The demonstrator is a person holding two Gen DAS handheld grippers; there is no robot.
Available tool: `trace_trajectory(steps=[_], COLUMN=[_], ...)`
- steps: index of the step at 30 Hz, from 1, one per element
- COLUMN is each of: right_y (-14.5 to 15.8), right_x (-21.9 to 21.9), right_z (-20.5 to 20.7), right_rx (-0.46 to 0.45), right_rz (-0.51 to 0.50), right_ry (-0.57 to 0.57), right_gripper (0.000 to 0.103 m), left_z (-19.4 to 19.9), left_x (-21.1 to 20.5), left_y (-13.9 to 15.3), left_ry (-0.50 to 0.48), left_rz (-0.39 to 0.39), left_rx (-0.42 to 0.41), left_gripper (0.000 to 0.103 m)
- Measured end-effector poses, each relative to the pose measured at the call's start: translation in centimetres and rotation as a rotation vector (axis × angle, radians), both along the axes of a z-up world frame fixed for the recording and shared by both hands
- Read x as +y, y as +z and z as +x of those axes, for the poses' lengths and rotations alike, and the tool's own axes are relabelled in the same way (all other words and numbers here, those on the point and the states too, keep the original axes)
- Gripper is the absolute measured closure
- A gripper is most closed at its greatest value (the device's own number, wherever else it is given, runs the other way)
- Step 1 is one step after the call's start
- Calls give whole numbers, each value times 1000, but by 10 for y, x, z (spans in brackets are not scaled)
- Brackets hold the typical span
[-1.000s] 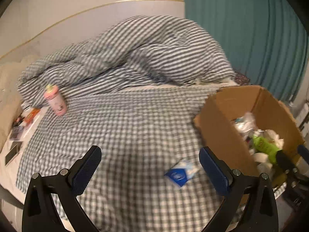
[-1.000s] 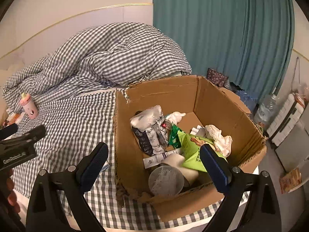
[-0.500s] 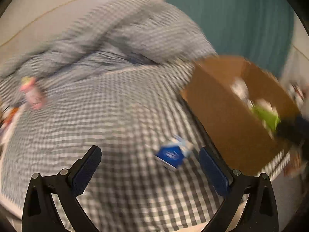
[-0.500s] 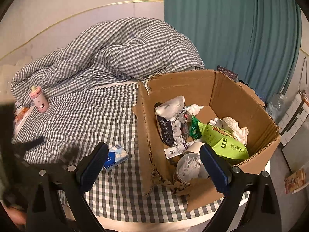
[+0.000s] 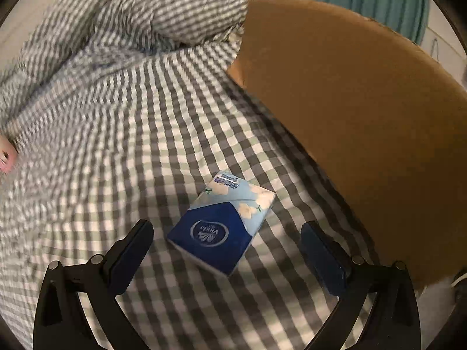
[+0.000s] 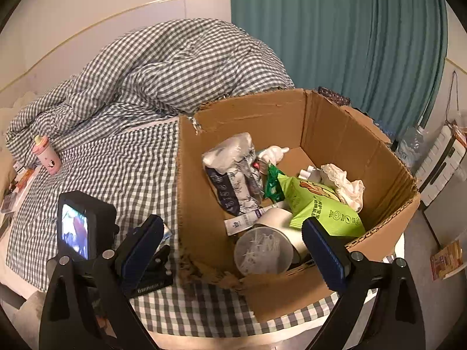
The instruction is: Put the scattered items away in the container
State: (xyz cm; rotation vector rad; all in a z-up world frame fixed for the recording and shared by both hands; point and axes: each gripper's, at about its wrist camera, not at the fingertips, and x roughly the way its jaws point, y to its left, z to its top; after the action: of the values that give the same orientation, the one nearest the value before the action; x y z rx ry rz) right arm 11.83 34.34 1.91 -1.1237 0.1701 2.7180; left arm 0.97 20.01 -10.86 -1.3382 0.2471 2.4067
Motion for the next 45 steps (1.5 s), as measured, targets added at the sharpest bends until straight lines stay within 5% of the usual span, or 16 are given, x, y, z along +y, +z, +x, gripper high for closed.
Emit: trace_trajectory(steps=[2,3,11,18,25,30,32,33,34,38,45], right_y=[-6,-8,-10,-2,14,19,16,15,13,10,16], right_x=[4,5,6,9,28,47,55,58,61,72,74], right_z=[-3,-4,-4,2,13,24,28,30,31,36,37], right_rx=[-16,-24,-22,-9,17,30,22,16,9,-9,17], right_rz=[-6,-8,-9,-17,2,4,3,2,1,10,-13], right_ry=[-6,-7,-6,-6,-30,-83,-100,-107,-112,-132,-105], right_gripper=[7,7,7,7,7,7,7,7,7,7,7], left_z=[-5,-7,-4,9,20,23,24,24,24,22,15], left_x=[-1,-2,-15,-24,13,72,93,102,110,120,57], left_y=[-7,-11,2,73,158,179,181,180,177,174,175], left_ry=[5,8,25,37,-72,-183,-206,-205,-190,-94,105], left_rz=[10,-2,-4,22,109,134,135,121,92,-64,-91], left_rx=[-30,-38,-18,100,224,276,284,289,297,357,299], left_gripper=[16,32,34,34,34,34,29,15,0,0,0])
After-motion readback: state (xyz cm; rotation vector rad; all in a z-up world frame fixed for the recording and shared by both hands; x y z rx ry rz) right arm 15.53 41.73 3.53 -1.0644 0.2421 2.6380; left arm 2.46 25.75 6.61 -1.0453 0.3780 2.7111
